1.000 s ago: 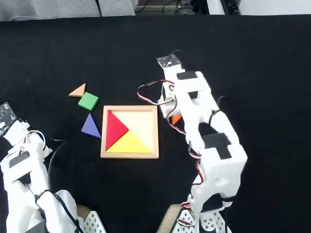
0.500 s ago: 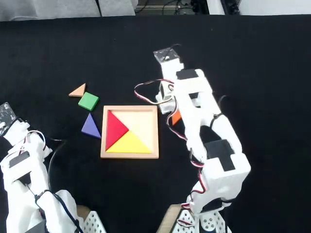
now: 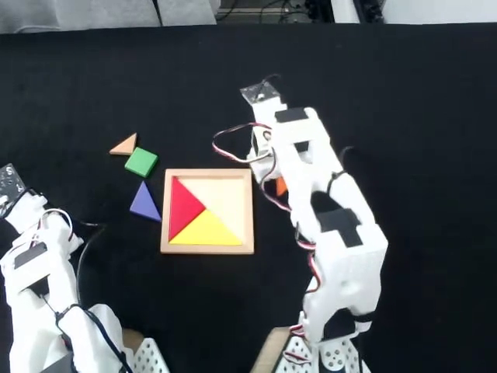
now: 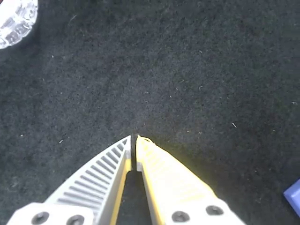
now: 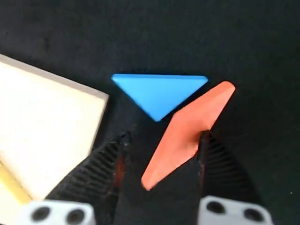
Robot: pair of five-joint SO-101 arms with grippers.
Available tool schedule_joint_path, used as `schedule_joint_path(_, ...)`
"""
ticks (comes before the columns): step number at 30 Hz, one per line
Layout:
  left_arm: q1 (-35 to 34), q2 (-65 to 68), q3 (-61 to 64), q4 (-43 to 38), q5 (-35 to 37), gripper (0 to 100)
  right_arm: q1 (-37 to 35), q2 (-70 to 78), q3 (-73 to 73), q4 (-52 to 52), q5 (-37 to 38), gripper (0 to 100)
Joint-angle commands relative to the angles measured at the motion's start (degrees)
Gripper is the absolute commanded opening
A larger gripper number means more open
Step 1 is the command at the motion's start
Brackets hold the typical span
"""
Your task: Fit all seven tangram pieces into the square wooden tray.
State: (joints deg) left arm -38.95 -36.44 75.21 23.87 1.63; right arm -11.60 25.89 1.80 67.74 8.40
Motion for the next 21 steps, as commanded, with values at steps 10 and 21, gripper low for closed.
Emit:
schedule_joint_path(10,0.5,0.2,-2.6,-1.0,0.1,3,5.5,0.8,-2.0,0.5,0.7,17.1)
schedule_joint_path(21,0.9,0.2,-2.6,-1.1,0.0,3,13.7,-5.4,-1.9,2.2,0.8,17.4)
